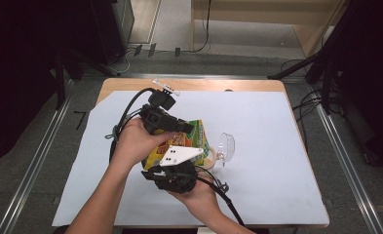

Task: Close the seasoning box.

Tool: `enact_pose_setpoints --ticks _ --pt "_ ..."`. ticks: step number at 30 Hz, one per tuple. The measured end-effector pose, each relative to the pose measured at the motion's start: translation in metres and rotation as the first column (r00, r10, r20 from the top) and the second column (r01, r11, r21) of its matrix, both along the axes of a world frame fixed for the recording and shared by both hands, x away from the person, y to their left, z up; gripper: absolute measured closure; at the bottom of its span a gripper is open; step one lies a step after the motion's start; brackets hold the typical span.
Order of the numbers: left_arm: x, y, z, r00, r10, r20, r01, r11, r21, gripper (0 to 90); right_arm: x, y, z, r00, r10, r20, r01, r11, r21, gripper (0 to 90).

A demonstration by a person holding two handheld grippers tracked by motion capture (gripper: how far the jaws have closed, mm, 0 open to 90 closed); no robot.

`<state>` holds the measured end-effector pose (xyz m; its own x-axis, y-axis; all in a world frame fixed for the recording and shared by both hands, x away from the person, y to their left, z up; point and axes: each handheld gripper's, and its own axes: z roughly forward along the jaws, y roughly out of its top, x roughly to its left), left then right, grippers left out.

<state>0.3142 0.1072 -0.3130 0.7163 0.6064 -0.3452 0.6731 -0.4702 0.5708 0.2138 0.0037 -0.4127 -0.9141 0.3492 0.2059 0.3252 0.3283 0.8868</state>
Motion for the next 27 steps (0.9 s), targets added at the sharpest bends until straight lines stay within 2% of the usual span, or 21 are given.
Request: enact_pose_setpoints --ticks 15,27 --pt "-0.0057 -0.0025 0.0049 0.9998 -0.003 0.021 0.003 0.9999 0.010 77.5 -0.0024 0.0003 0.0000 0.9999 0.000 0.011 -0.001 0.9998 0.017 77.5" --pt "-0.0092 -0.0049 0.0071 0.9995 -0.013 0.028 0.013 0.9998 0.014 77.7 -0.0010 0.0001 -0.0031 0.9999 -0.002 0.016 0.002 0.9999 0.012 76.9"
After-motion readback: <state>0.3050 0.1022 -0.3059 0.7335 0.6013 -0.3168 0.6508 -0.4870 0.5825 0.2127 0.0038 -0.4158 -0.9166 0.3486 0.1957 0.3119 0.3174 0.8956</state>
